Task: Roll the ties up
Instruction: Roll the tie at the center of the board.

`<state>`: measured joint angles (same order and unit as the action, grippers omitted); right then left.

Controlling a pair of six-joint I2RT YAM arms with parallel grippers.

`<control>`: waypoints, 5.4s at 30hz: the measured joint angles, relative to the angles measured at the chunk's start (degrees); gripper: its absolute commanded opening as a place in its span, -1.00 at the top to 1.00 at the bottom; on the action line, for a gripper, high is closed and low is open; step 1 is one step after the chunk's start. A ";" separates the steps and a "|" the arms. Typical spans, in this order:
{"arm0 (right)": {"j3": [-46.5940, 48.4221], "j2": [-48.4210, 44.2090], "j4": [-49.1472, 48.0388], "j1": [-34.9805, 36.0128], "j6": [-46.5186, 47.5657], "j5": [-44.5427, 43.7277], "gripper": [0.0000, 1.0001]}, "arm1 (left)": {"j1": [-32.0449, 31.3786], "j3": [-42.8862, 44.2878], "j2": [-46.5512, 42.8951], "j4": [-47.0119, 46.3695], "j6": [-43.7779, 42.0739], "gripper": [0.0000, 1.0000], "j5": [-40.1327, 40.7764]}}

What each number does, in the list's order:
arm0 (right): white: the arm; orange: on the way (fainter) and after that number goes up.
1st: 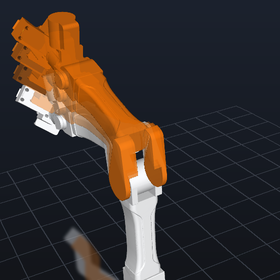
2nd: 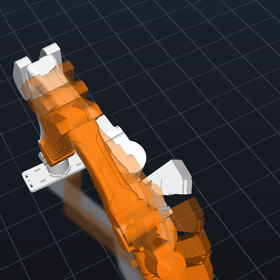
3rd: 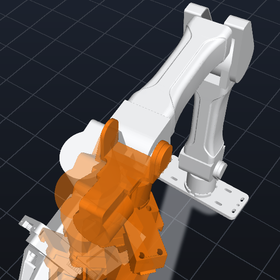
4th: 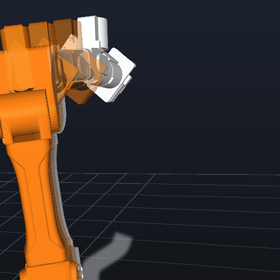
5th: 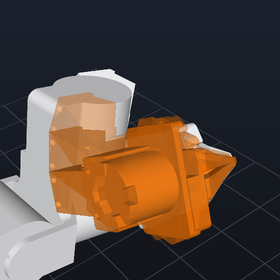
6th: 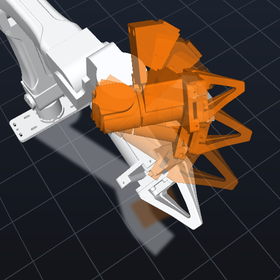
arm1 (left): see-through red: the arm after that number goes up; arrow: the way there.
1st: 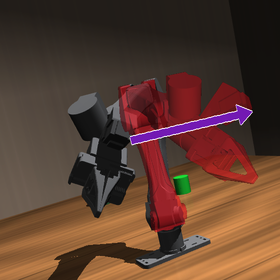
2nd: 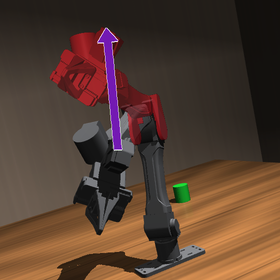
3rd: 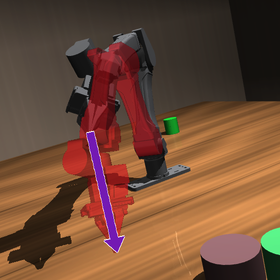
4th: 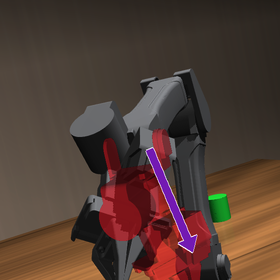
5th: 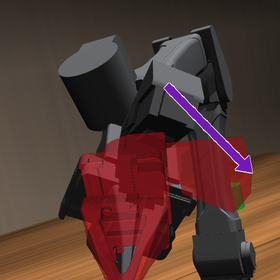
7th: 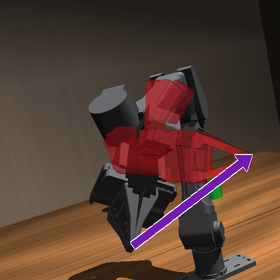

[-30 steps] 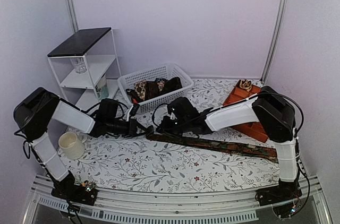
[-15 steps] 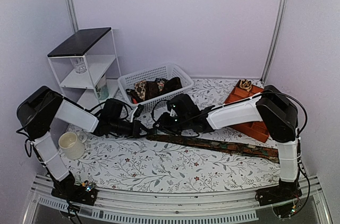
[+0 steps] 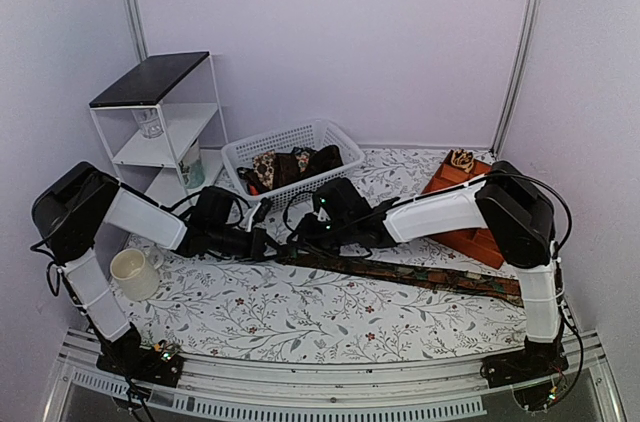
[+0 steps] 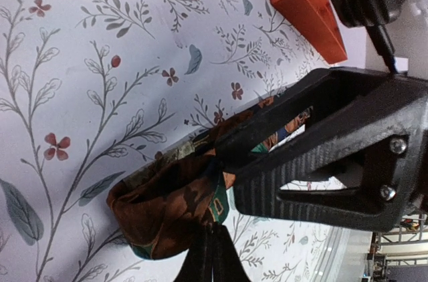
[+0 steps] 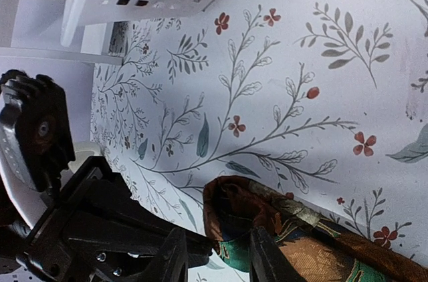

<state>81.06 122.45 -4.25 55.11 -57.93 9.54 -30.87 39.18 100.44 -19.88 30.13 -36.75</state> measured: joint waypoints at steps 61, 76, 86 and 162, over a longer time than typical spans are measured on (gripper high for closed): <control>-2.95 1.99 1.07 0.09 -2.89 0.17 0.93 | -1.70 4.44 -2.51 10.36 0.20 0.96 7.54; -6.12 -2.08 -1.66 0.09 -3.17 0.24 0.91 | -3.15 4.61 -1.77 10.32 0.57 0.97 7.26; -8.50 -2.19 -1.49 0.09 -4.02 -0.22 0.86 | -3.58 4.66 -0.22 10.23 0.57 0.98 7.28; -7.91 -3.21 4.09 -0.44 1.81 -4.04 0.60 | -4.66 7.32 2.73 12.90 2.51 0.93 12.37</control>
<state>73.14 119.24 -0.16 54.68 -56.12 5.50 -35.53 46.50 103.18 -6.98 32.64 -24.38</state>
